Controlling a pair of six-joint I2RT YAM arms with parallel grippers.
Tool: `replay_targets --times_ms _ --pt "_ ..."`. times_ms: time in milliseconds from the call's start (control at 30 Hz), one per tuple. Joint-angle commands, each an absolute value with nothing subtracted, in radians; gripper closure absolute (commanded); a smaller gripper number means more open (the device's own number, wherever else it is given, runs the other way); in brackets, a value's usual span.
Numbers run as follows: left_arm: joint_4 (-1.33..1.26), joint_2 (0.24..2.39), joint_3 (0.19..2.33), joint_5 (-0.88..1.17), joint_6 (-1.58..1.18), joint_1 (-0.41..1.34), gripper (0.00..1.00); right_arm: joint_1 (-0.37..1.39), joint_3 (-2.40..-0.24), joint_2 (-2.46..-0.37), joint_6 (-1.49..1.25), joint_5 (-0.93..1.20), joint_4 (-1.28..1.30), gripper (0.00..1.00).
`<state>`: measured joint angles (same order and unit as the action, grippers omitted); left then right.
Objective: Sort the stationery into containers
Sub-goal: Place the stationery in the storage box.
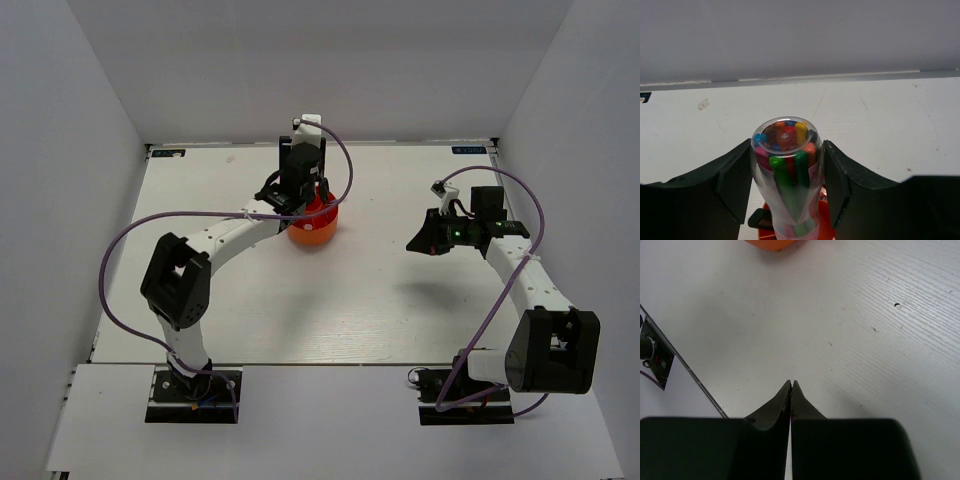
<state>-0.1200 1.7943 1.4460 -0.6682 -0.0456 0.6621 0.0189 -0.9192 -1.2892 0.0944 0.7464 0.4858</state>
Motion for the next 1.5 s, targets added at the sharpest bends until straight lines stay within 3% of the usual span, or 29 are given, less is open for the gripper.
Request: replay_targets --times_ms 0,467,800,933,1100,1300,1467 --pt "-0.176 1.801 1.434 -0.646 -0.081 0.660 1.00 0.008 -0.914 -1.285 0.113 0.753 0.453 1.00" --pt "-0.181 1.855 1.416 -0.650 -0.147 0.660 1.00 -0.020 -0.914 -1.287 0.117 0.764 0.459 1.00" --pt "-0.190 1.807 1.292 -0.644 -0.196 0.673 0.98 -0.031 -0.919 -1.298 0.110 0.778 0.462 1.00" --pt "-0.175 1.799 1.281 -0.646 -0.215 0.676 0.81 -0.034 -0.920 -1.296 0.109 0.781 0.463 1.00" --pt "-0.163 1.781 1.279 -0.649 -0.218 0.678 0.46 -0.035 -0.922 -1.307 0.109 0.787 0.466 0.95" --pt "-0.150 1.753 1.281 -0.660 -0.213 0.680 0.28 -0.037 -0.925 -1.316 0.115 0.787 0.474 0.85" --pt "-0.129 1.726 1.289 -0.660 -0.209 0.680 0.27 -0.037 -0.923 -1.315 0.117 0.788 0.476 0.70"
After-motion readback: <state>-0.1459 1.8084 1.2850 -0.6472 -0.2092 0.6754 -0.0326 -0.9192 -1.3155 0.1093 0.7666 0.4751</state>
